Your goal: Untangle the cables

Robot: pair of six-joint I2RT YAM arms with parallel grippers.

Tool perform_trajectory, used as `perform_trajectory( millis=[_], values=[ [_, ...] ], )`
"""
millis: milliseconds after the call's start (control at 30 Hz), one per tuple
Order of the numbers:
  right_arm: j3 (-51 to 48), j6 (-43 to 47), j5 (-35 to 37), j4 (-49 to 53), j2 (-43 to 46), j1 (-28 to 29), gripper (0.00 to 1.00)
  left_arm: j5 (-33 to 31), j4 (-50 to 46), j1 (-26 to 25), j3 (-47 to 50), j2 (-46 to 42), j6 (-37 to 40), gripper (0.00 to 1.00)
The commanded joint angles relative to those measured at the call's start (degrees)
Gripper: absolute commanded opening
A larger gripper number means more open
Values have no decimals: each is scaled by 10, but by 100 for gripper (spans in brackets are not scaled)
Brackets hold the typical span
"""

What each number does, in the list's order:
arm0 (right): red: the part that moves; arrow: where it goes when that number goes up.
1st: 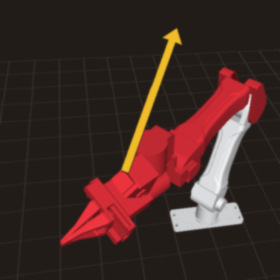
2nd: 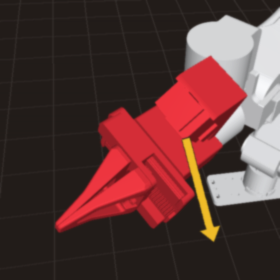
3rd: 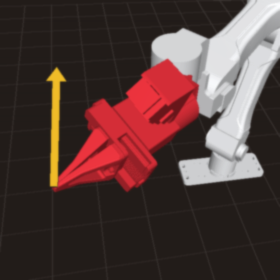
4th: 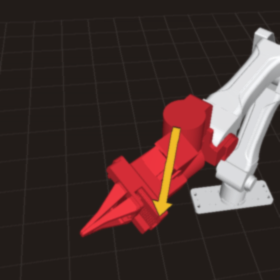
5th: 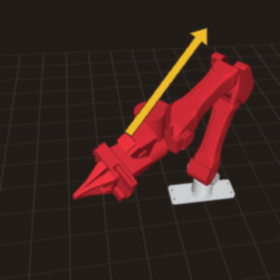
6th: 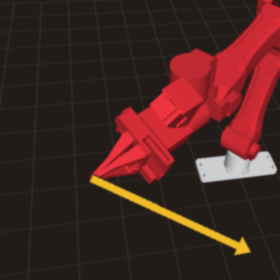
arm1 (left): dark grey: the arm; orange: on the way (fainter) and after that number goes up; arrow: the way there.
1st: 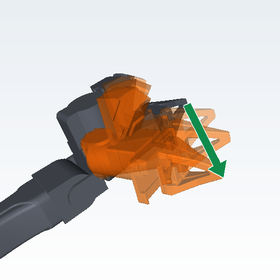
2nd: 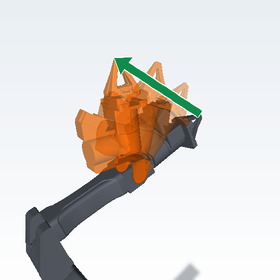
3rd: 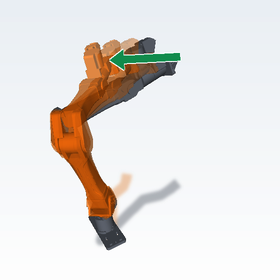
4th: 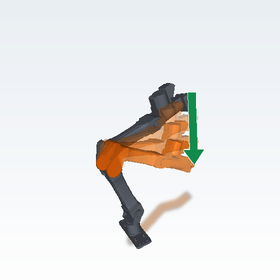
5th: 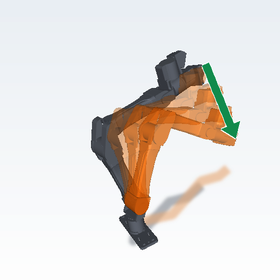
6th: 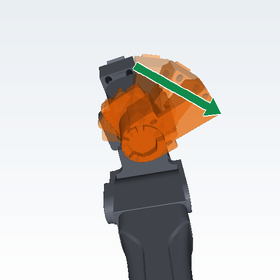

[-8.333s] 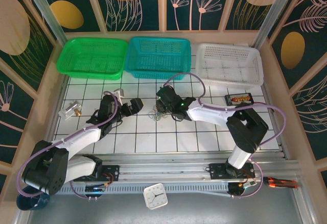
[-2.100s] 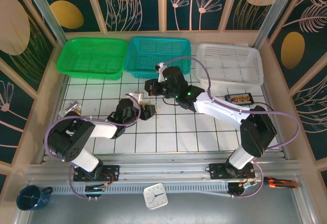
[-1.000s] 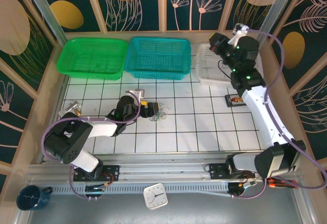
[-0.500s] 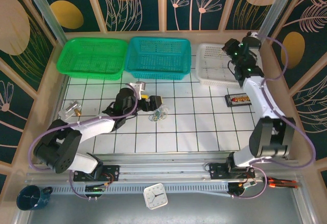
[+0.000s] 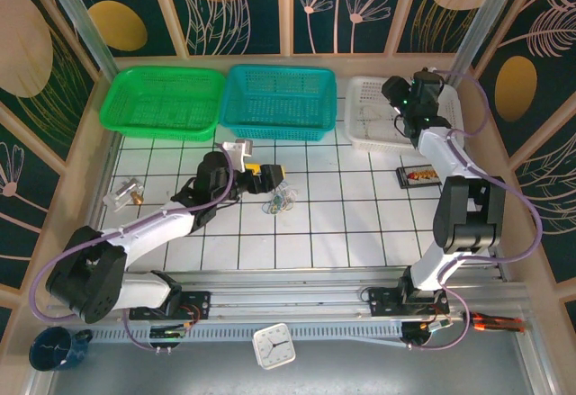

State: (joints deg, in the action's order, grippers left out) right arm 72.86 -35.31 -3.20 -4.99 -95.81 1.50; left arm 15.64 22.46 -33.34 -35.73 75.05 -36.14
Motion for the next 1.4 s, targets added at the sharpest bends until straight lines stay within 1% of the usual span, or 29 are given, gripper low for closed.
perform_trajectory(
  millis=[0, 100, 133, 200, 367, 533, 633, 700, 867, 967, 1000, 1067, 1200, 1367],
  values=[
    [-1, -4, -24, -32, 25, 8, 58, 4, 2, -3, 22, -16, -25, 99],
    [-3, 0, -22, -7, 44, 26, 59, -5, 19, -3, 40, -28, -30, 99],
    [-6, 3, -20, 0, 52, 33, 61, -8, 17, -3, 42, -32, -30, 99],
    [-17, 14, -20, 13, 74, 53, 64, -14, 15, -3, 47, -43, -27, 99],
    [-62, 28, -35, 30, 133, 108, 66, -37, 2, -3, 57, -69, -29, 99],
    [-128, 0, -69, 27, 181, 166, 66, -49, -2, -3, 76, -96, -42, 99],
    [-172, -18, -65, 14, 206, 213, 66, -69, -11, -3, 84, -106, -53, 99],
    [-198, -31, -56, 13, 213, 246, 66, -96, -28, -3, 86, -113, -69, 99],
    [-263, -58, -41, -17, 211, 313, 65, -120, -32, -2, 93, -127, -93, 99],
    [-295, -80, -45, -43, 198, 337, 62, -111, -39, -3, 88, -123, -90, 99],
    [-300, -86, -45, -48, 192, 343, 61, -109, -42, -3, 86, -120, -92, 99],
    [-316, -100, -52, -65, 175, 357, 55, -106, -47, -3, 85, -112, -98, 99],
    [-344, -127, -62, -105, 148, 376, 48, -85, -31, -3, 86, -98, -107, 99],
    [-374, -163, -82, -170, 117, 387, 49, -81, -25, -3, 86, -78, -110, 99]
  ],
)
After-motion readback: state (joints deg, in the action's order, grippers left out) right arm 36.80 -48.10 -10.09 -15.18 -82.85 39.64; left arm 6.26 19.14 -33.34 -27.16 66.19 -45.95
